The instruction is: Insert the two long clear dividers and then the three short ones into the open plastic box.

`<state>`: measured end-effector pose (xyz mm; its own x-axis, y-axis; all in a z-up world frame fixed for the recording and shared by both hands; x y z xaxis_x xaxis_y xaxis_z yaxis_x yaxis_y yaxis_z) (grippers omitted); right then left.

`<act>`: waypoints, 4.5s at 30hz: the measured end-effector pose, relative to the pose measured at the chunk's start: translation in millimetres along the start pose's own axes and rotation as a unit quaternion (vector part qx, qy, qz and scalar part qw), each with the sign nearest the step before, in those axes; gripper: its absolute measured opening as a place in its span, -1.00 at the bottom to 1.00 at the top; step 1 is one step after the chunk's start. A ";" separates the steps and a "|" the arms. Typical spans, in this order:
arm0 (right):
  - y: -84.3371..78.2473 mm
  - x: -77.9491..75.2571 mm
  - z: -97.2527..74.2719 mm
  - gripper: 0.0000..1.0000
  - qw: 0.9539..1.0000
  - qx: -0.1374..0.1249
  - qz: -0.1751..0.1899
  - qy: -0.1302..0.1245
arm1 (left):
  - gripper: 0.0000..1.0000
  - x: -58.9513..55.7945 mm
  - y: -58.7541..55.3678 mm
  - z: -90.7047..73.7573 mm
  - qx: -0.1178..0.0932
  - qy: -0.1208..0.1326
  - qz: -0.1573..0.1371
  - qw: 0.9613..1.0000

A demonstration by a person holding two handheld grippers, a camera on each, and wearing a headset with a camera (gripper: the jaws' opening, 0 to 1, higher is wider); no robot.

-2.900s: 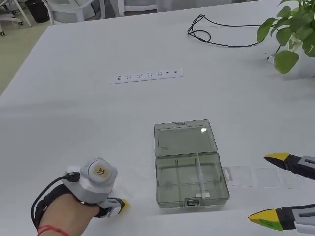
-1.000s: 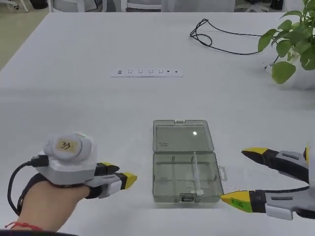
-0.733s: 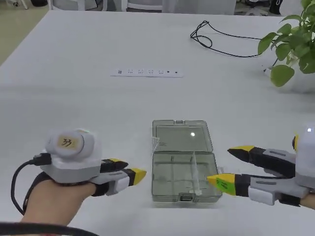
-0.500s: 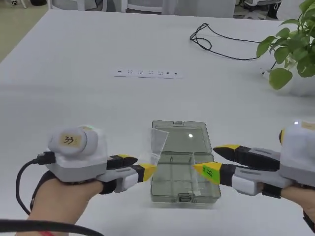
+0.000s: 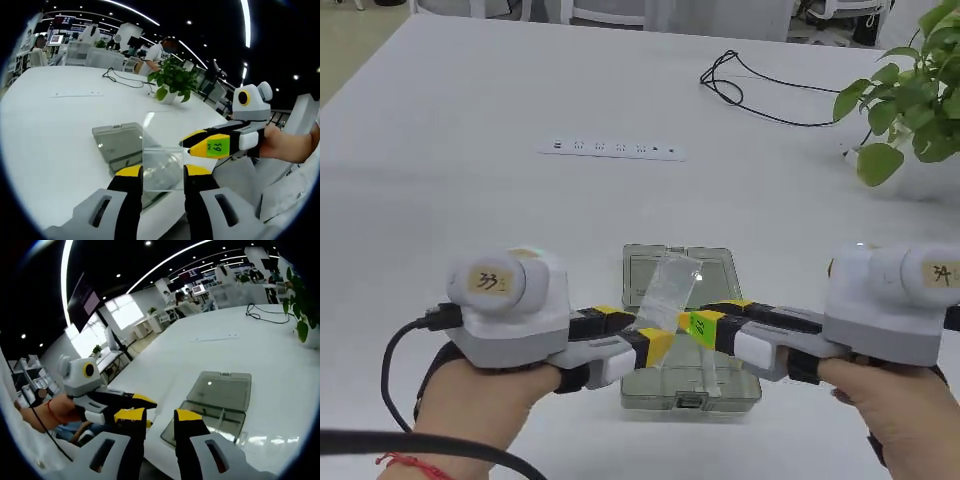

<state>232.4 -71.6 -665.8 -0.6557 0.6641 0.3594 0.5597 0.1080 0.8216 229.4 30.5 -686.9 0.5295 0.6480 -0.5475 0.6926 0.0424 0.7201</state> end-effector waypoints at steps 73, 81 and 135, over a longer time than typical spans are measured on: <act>9.9 -24.8 12.1 -0.87 0.978 0.160 0.098 -0.092 | 0.95 31.9 -24.2 -18.5 0.068 -0.060 0.164 0.982; -0.9 -26.9 24.5 -0.87 0.962 0.212 0.133 -0.109 | 1.00 33.7 -28.8 -16.6 0.071 -0.082 0.180 0.978; -47.3 -46.2 62.7 -0.87 0.931 0.308 0.129 -0.150 | 0.97 36.0 -36.6 -9.8 0.065 -0.103 0.152 0.981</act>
<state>268.0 -60.9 -749.0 -0.3399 0.8937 0.2930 0.9236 0.2583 0.2833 218.3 59.8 -728.9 0.7996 0.4479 -0.4000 0.5367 -0.2346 0.8105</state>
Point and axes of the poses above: the centre of the closed fingertips' face, and the gripper's own axes: z roughly forward along the fingers, x roughly to its left, y roughly out of its top, the point moved 5 cm from there along -z, roughly backward along the fingers, and after that the axes turned 8 degrees about -z, right-handed, at the moved point
